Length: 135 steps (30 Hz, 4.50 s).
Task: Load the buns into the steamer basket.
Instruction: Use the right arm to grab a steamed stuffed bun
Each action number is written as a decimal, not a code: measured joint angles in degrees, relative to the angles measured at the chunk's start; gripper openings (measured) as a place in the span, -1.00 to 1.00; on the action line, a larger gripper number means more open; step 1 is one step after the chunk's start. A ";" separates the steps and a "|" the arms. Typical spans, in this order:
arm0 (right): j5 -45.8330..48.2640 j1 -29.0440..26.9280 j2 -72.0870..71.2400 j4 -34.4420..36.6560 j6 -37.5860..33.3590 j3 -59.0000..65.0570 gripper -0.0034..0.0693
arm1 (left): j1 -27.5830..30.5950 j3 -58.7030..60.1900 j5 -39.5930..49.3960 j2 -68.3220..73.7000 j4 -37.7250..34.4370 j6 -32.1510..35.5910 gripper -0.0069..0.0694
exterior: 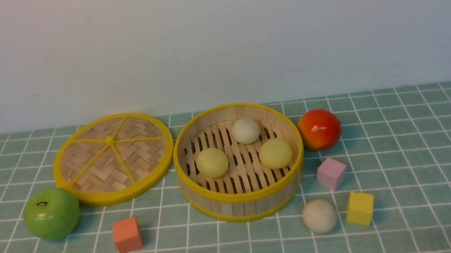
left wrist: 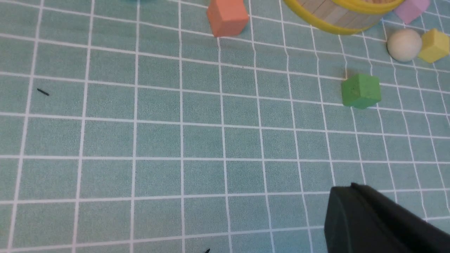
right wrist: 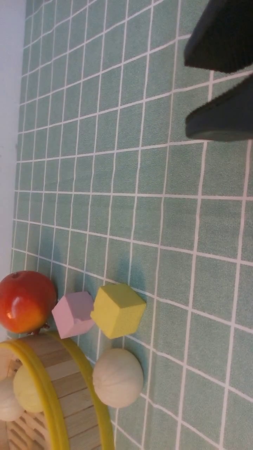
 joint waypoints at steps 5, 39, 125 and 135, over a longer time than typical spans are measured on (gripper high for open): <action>0.00 0.00 0.00 0.00 0.00 0.00 -0.25 | 0.00 0.00 0.91 0.00 -0.10 0.00 -0.86; 0.00 0.32 0.00 0.00 0.00 0.00 -0.25 | 30.74 41.20 -44.46 -18.18 7.81 4.04 -0.85; 18.61 0.38 49.77 27.20 -8.25 -35.36 -0.25 | 30.78 41.50 -45.19 -18.18 8.14 4.19 -0.69; 25.03 0.38 69.56 34.67 -20.22 -47.77 -0.25 | 30.78 41.50 -45.19 -18.18 8.14 4.19 -0.67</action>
